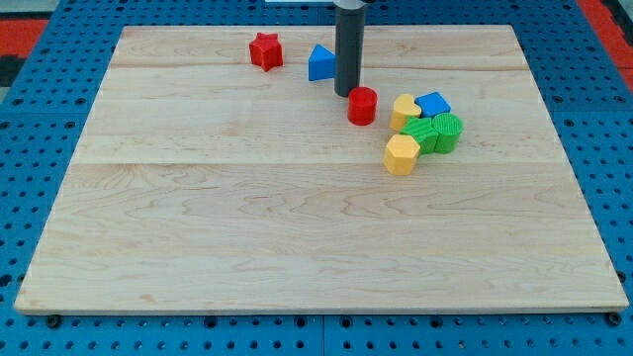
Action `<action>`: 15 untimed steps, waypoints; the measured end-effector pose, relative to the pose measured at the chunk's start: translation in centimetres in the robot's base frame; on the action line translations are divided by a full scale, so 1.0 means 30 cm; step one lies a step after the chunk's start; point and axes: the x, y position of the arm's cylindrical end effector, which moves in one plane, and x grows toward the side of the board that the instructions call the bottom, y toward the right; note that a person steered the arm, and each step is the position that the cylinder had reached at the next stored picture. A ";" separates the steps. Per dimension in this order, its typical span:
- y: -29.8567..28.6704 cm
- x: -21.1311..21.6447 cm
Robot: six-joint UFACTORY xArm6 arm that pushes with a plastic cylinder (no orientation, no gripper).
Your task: Push the blue triangle diagonally to the top left of the red circle
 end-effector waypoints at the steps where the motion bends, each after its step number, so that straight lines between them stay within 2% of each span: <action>1: 0.001 0.048; 4: 0.038 0.186; 5: -0.050 0.110; 7: 0.028 -0.158; 9: -0.211 -0.307; 10: -0.253 -0.257; 13: -0.077 -0.079; 15: 0.034 -0.062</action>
